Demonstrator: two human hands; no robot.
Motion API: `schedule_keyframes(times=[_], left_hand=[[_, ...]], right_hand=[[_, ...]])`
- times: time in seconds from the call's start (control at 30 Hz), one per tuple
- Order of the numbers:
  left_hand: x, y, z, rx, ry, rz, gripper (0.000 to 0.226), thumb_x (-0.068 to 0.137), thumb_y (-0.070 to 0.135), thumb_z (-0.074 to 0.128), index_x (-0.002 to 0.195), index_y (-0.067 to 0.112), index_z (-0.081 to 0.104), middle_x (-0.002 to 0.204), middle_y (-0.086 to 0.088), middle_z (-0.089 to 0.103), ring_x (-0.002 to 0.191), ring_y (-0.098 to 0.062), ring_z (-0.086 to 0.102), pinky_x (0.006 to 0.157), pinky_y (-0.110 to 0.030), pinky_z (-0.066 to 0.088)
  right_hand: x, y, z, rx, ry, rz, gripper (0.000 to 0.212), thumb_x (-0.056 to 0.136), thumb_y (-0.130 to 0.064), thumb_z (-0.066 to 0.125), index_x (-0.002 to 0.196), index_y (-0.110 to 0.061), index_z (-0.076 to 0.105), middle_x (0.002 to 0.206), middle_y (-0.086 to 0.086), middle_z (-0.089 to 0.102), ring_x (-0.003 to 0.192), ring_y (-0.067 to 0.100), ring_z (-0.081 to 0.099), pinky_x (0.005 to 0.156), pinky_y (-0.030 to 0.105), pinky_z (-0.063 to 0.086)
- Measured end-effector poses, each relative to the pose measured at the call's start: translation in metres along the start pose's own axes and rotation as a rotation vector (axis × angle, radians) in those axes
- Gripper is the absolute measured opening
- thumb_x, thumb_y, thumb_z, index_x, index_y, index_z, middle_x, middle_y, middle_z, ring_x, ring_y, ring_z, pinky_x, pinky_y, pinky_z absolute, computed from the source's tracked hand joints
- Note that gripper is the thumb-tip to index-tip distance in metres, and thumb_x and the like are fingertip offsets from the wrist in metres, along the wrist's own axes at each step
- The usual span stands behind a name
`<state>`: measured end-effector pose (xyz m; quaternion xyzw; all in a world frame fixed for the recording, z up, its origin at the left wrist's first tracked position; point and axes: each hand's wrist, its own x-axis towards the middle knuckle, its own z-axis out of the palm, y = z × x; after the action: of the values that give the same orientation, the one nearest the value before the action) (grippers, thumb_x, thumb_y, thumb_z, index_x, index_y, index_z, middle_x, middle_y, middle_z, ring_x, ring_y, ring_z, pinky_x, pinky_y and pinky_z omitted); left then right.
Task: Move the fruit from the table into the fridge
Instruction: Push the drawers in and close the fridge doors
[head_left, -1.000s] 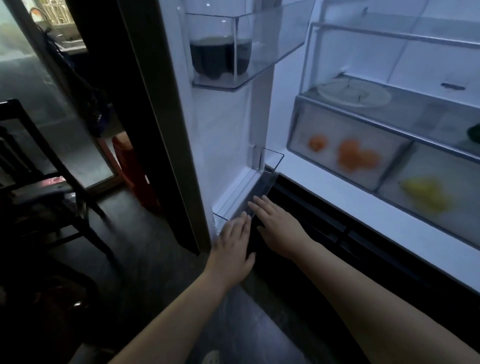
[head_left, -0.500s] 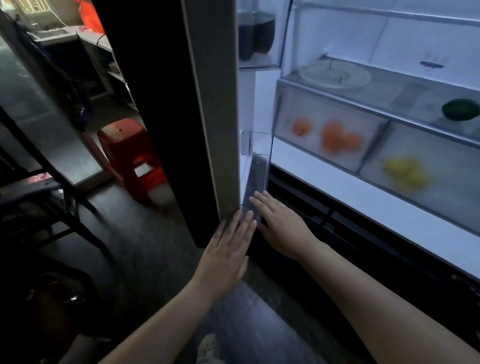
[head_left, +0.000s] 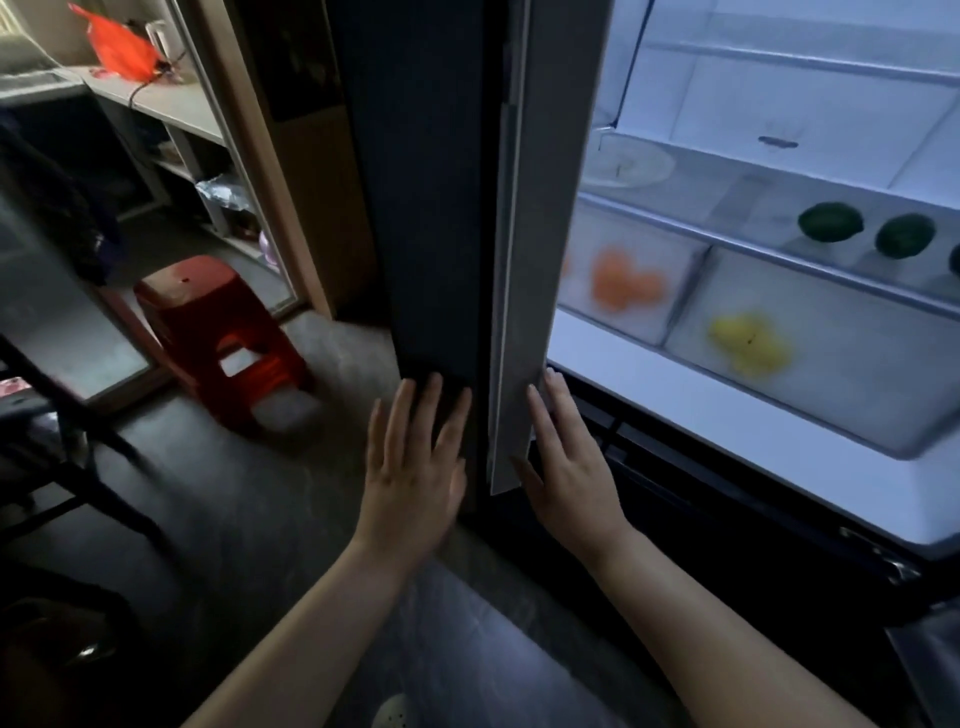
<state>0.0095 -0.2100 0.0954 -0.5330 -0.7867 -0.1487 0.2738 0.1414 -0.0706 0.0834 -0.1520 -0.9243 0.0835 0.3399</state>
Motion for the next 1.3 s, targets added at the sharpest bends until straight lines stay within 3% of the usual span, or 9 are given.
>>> schedule_keyframes(times=[0.13, 0.27, 0.37, 0.47, 0.67, 0.9, 1.13, 1.3], left_hand=[[0.010, 0.012, 0.008, 0.069, -0.088, 0.120, 0.068, 0.089, 0.031, 0.047, 0.150, 0.016, 0.020, 0.158, -0.010, -0.002, 0.145, -0.033, -0.002, 0.118, -0.039, 0.002], [0.023, 0.018, 0.004, -0.016, -0.065, 0.218, 0.072, 0.086, 0.026, 0.053, 0.149, 0.015, 0.019, 0.158, -0.008, 0.002, 0.145, -0.027, 0.004, 0.117, -0.038, 0.011], [0.034, 0.019, 0.000, -0.162, -0.040, 0.169, 0.081, 0.083, 0.021, 0.062, 0.149, 0.012, 0.014, 0.155, -0.012, 0.008, 0.144, -0.026, 0.011, 0.116, -0.038, 0.018], [0.056, 0.017, -0.001, -0.228, -0.133, 0.076, 0.093, 0.080, 0.025, 0.068, 0.150, 0.009, 0.008, 0.157, -0.011, 0.003, 0.144, -0.023, 0.009, 0.114, -0.039, 0.017], [0.088, 0.021, 0.012, -0.265, -0.235, 0.167, 0.094, 0.081, 0.029, 0.068, 0.151, 0.014, 0.007, 0.158, -0.009, 0.005, 0.144, -0.022, 0.012, 0.115, -0.044, 0.023], [0.098, 0.020, 0.046, -0.375, -0.142, 0.238, 0.099, 0.077, 0.030, 0.073, 0.150, 0.013, 0.008, 0.156, -0.012, 0.007, 0.144, -0.025, 0.013, 0.114, -0.045, 0.026], [0.114, 0.008, 0.058, -0.487, -0.030, 0.342, 0.083, 0.081, 0.022, 0.069, 0.148, 0.017, 0.019, 0.152, -0.008, 0.018, 0.137, -0.025, 0.025, 0.109, -0.043, 0.031], [0.125, 0.003, 0.068, -0.487, 0.027, 0.431, 0.080, 0.081, 0.020, 0.067, 0.147, 0.018, 0.022, 0.149, -0.009, 0.021, 0.133, -0.026, 0.027, 0.108, -0.044, 0.030]], right_hand=[[-0.003, 0.012, -0.002, -0.104, -0.007, 0.008, 0.070, 0.087, -0.019, 0.061, 0.144, 0.002, 0.026, 0.155, 0.017, 0.010, 0.144, 0.035, 0.013, 0.114, 0.050, 0.023], [-0.004, 0.017, -0.003, -0.095, -0.025, 0.031, 0.079, 0.081, -0.016, 0.069, 0.147, -0.007, 0.025, 0.156, 0.015, 0.013, 0.145, 0.031, 0.012, 0.113, 0.050, 0.026], [-0.003, 0.022, -0.008, -0.083, -0.005, 0.051, 0.078, 0.084, -0.019, 0.069, 0.147, -0.009, 0.024, 0.156, 0.015, 0.013, 0.145, 0.031, 0.013, 0.114, 0.048, 0.026], [0.002, 0.031, -0.015, -0.111, -0.019, 0.092, 0.081, 0.085, -0.027, 0.067, 0.149, -0.014, 0.018, 0.157, 0.013, 0.008, 0.145, 0.031, 0.009, 0.115, 0.047, 0.022], [0.008, 0.045, -0.022, -0.180, 0.004, 0.149, 0.084, 0.085, -0.034, 0.067, 0.148, -0.007, 0.020, 0.157, 0.012, 0.010, 0.145, 0.027, 0.012, 0.115, 0.046, 0.024], [0.016, 0.049, -0.015, -0.159, 0.140, 0.084, 0.070, 0.088, -0.032, 0.064, 0.144, -0.012, 0.028, 0.153, 0.015, 0.019, 0.143, 0.030, 0.021, 0.114, 0.042, 0.026], [0.022, 0.047, -0.014, -0.214, 0.243, 0.156, 0.071, 0.083, -0.020, 0.071, 0.140, -0.012, 0.030, 0.149, 0.018, 0.024, 0.138, 0.032, 0.032, 0.108, 0.046, 0.037], [0.026, 0.044, -0.007, -0.347, 0.247, 0.098, 0.074, 0.081, -0.008, 0.072, 0.143, -0.008, 0.030, 0.149, 0.016, 0.023, 0.140, 0.032, 0.027, 0.111, 0.047, 0.032]])
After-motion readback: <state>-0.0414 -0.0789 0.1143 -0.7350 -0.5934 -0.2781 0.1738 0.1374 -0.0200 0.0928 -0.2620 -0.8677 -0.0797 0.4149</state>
